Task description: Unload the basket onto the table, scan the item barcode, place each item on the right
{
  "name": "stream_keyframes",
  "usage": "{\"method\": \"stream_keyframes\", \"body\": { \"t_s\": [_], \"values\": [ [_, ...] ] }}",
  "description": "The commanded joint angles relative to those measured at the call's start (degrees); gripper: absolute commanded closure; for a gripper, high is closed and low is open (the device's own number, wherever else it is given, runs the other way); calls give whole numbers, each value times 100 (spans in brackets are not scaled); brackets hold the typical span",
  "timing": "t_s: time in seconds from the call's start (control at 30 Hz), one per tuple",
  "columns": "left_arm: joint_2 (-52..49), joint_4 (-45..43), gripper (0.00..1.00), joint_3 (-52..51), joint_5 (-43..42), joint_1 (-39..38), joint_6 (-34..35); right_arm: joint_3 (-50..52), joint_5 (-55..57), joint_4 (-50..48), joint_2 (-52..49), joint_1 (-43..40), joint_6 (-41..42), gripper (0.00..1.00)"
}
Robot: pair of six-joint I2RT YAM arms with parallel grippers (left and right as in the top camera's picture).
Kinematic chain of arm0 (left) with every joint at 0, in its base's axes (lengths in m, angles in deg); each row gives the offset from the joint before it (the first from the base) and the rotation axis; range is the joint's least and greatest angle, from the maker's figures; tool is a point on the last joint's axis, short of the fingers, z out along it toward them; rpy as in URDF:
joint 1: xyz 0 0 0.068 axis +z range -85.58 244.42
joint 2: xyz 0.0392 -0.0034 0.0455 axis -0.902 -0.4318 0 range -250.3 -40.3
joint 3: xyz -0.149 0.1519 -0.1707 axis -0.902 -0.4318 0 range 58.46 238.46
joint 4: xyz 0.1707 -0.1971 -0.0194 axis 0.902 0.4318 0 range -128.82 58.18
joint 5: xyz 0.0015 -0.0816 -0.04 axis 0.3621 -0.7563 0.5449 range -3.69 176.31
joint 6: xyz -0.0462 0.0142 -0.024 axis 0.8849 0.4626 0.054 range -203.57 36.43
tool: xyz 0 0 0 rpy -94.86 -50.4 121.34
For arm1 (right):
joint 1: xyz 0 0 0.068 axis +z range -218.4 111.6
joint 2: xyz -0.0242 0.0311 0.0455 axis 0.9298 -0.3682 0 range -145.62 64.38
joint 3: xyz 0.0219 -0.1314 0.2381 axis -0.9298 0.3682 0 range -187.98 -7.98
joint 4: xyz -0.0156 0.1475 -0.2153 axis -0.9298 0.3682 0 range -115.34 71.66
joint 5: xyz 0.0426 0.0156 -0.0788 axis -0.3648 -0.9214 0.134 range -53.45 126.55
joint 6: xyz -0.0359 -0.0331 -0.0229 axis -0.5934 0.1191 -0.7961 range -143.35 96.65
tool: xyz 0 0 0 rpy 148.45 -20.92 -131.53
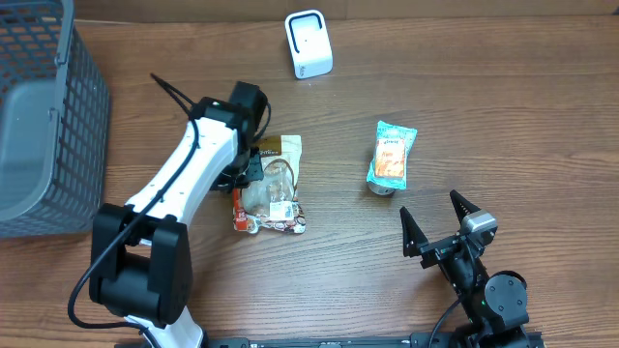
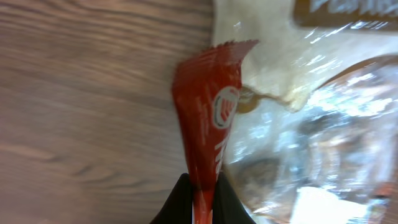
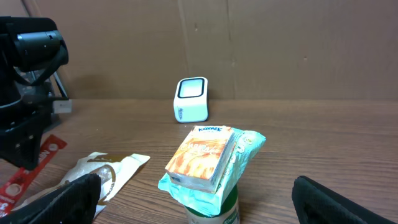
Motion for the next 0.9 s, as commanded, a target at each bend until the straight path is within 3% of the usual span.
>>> {"method": "stream_keyframes", "body": {
  "t_s": [0.0,0.4,0.87],
  "values": [
    [-24,79,96,70,946,-304,46,59,26,-15,42,-26,20,0],
    [-916,-247,96,72,935,-798,535,59,26,-15,42,-26,20,0],
    [-953,-225,96,426,358,-804,509,59,26,-15,42,-26,20,0]
  ]
}}
